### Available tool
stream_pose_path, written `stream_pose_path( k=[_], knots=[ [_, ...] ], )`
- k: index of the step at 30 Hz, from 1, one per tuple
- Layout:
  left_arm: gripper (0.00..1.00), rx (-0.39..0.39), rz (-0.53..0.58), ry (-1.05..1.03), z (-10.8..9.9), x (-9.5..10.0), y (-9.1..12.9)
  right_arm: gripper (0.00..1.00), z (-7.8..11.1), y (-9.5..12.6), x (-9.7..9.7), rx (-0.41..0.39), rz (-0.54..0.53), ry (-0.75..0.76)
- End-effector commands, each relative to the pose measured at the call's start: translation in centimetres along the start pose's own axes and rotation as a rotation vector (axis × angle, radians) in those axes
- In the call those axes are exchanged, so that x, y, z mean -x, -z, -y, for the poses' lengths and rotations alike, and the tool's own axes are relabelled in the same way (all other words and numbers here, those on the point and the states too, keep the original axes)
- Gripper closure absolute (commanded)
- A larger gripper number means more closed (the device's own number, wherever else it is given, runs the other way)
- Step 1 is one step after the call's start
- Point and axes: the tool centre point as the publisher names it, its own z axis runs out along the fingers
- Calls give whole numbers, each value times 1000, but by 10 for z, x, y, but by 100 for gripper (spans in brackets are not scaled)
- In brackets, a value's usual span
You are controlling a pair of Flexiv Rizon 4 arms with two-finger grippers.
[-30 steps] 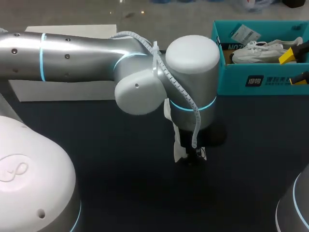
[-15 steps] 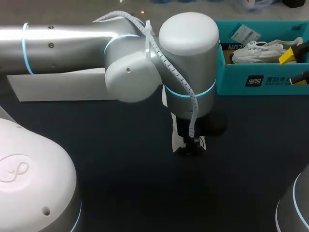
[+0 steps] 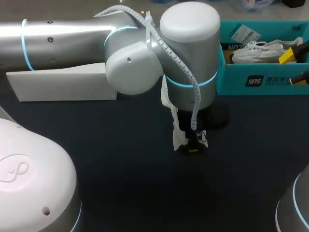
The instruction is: Take the shoe out of the shoebox, open the shoe tongue, remove and reinsert the insole, then place the shoe into the shoebox
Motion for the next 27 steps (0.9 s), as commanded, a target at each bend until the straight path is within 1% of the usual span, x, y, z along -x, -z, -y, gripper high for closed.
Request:
stream_pose_path(
  k=[1,6,9,12,24,27],
  knots=[
    [100,48,-11,10,10,9,34,0,0,-1,0,0,3,-2],
    [100,86,-6,36,15,16,53,0,0,-1,0,0,3,-2],
    [100,95,0,44,19,18,66,0,0,-1,0,0,3,-2],
    [100,86,18,62,22,20,75,0,0,-1,0,0,3,-2],
    [100,86,18,62,22,20,75,0,0,-1,0,0,3,-2],
    [100,64,-2,84,4,25,76,0,0,-1,0,0,3,-2]
  ],
)
